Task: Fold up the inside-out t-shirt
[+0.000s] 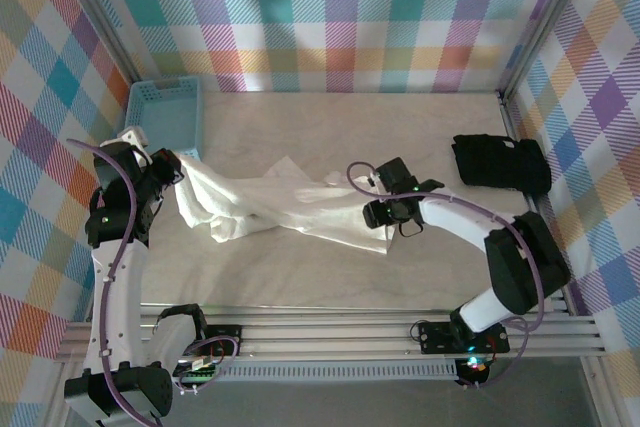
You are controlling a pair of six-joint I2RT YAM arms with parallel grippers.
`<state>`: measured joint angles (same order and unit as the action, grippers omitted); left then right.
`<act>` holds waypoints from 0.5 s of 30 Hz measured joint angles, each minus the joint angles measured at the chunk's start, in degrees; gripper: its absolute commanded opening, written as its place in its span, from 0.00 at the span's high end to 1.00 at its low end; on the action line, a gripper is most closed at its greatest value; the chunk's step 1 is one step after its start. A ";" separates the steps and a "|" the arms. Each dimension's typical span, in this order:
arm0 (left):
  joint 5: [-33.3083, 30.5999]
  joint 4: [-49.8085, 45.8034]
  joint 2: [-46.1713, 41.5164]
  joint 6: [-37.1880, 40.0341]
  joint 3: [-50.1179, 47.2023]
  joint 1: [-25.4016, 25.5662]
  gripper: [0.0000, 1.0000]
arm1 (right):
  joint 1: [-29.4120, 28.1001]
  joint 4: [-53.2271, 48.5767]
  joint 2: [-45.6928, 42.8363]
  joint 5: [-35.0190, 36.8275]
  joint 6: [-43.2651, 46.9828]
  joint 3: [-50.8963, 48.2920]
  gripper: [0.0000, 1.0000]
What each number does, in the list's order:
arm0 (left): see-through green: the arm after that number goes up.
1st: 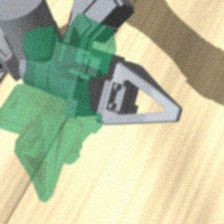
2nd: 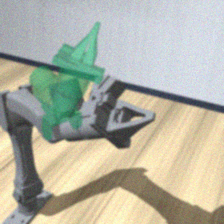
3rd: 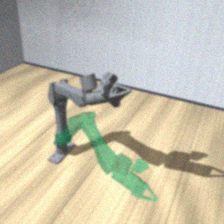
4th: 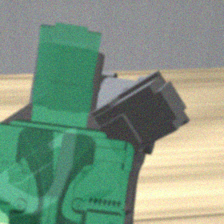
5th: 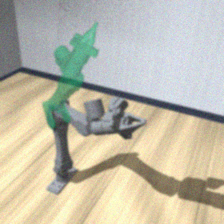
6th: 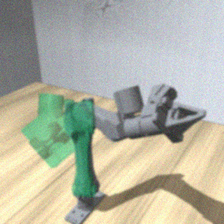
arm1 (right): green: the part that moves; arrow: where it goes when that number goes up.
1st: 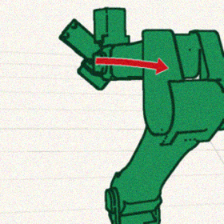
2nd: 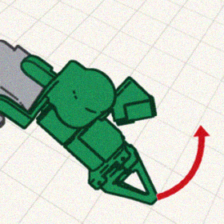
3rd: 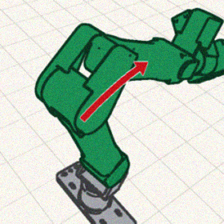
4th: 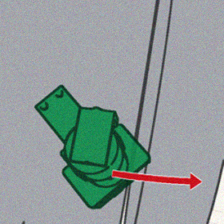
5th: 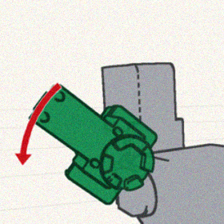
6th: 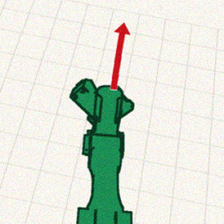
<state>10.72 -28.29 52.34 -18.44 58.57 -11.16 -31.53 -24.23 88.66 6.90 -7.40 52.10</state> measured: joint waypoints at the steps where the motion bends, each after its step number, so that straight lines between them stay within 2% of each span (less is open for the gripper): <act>1: 0.09 0.00 0.00 0.00 0.00 0.00 1.00 | -0.61 -0.50 1.22 1.70 0.46 0.90 0.39; 6: 0.39 0.22 0.00 0.00 -0.15 0.00 1.00 | -2.99 -0.87 5.73 7.93 1.99 4.61 0.43; 15: 0.39 0.39 0.00 0.00 -0.24 0.00 1.00 | -3.39 -1.05 7.91 12.87 3.58 6.56 0.61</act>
<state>11.11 -27.90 52.34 -18.44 58.33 -11.16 -34.92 -25.28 96.57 19.77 -3.81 58.65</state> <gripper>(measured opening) 0.046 0.416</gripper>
